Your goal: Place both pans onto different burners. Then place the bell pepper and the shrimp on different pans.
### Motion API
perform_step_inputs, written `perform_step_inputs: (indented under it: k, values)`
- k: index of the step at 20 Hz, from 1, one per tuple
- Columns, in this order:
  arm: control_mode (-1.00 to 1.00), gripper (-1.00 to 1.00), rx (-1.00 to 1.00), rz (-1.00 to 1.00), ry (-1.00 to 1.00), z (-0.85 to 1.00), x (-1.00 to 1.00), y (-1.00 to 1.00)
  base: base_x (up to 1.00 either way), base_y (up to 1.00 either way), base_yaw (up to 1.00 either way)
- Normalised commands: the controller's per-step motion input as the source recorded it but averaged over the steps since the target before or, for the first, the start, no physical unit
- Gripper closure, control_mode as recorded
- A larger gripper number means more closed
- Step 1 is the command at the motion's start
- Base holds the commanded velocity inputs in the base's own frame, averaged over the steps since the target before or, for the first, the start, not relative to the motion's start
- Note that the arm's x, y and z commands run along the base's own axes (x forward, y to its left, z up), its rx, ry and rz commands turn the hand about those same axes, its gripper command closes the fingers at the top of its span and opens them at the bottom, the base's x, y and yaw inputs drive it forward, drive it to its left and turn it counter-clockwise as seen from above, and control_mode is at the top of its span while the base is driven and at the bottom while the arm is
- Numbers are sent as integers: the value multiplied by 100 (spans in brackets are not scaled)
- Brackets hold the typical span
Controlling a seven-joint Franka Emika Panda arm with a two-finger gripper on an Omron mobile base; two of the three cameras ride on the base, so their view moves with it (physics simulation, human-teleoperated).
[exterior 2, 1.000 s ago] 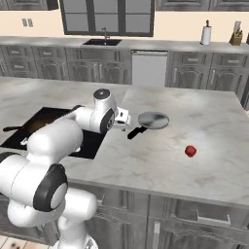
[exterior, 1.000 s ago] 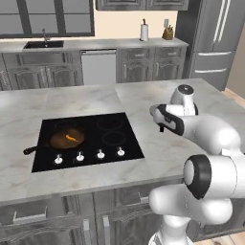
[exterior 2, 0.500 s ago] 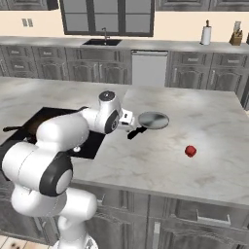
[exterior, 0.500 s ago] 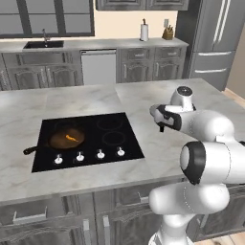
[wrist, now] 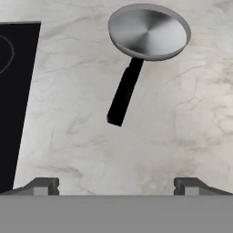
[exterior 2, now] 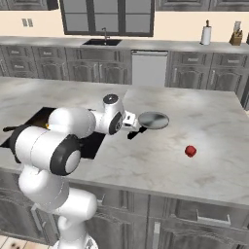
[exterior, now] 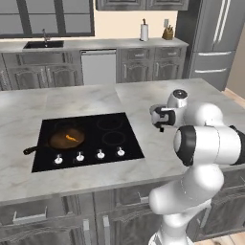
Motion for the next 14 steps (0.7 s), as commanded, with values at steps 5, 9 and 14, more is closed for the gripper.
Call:
perform_step_inputs:
  k: [5,9,14]
  values:
    - [-100,-100,0,-4,0,-25,29,-8,0,0,0]
    - [-100,-100,0,-4,0,-27,36,-9,0,0,0]
    - [-100,-100,0,-4,0,-25,44,-9,0,0,0]
